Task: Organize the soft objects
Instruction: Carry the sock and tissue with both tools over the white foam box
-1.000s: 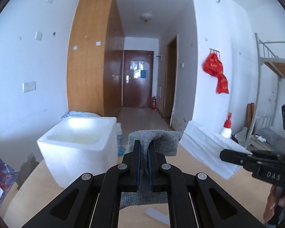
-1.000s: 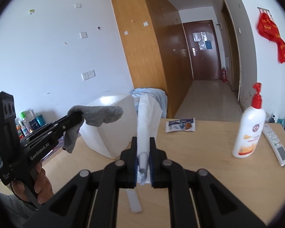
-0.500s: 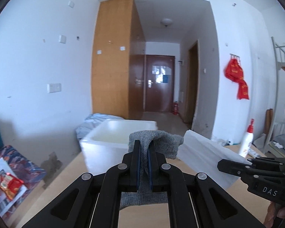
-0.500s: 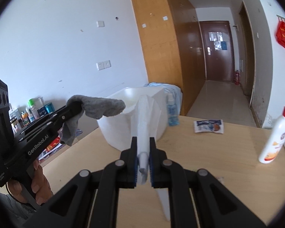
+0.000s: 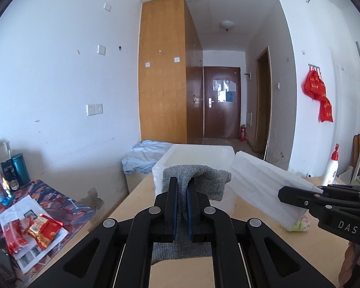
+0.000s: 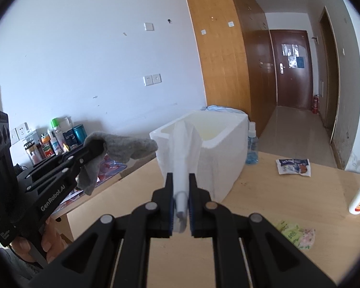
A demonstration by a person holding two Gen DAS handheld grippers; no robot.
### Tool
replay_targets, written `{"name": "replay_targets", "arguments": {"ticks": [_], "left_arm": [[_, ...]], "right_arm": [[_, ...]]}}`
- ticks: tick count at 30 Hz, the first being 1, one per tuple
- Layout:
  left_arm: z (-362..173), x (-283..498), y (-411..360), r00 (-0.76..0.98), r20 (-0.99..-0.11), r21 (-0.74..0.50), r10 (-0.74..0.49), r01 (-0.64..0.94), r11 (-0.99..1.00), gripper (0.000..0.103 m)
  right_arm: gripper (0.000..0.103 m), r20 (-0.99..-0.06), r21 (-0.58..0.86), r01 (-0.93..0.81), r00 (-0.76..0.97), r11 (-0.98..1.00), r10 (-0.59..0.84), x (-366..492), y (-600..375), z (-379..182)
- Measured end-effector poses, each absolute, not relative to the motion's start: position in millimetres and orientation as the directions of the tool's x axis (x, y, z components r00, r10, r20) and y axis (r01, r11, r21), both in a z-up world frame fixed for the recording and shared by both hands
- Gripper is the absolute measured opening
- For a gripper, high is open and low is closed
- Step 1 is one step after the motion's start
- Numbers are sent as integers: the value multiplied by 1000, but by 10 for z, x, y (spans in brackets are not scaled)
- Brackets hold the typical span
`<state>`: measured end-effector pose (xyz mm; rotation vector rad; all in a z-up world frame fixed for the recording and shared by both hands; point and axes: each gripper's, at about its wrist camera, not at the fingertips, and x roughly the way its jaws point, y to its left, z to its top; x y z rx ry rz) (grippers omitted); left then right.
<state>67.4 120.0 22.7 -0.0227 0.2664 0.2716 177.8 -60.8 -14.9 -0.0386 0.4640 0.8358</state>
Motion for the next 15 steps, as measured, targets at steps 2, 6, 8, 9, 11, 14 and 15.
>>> {"name": "replay_targets", "arguments": {"ticks": [2,6,8,9,11,14,15], "left_arm": [[230,651,1217,927,-265,16,266,-271,962,7],[250,611,1247,928,-262,11,266,-273,962,7],[261,615,1250,927,-262,10,267,-274,962,7],[264,621,1250,927,-263,10,266,-273,962,7],[263,617,1261,927,-264,8,266,-274,962,7],[305,649,1283,926,-269,4,265,-274,962,7],[324,671,1294,925,-272,1,265,-275,961,7]], "right_arm": [[13,-411,149,-721,578,677,705,1766,-604,-136],[13,-410,134,-719,586,682,698,1753,-594,-76],[13,-411,130,-716,590,686,694,1758,-582,-40],[13,-414,128,-716,591,687,693,1765,-575,-27],[13,-419,126,-715,590,688,690,1798,-551,7],[13,-430,127,-712,588,690,686,1865,-513,51],[13,-432,126,-710,589,692,683,1886,-502,65]]}}
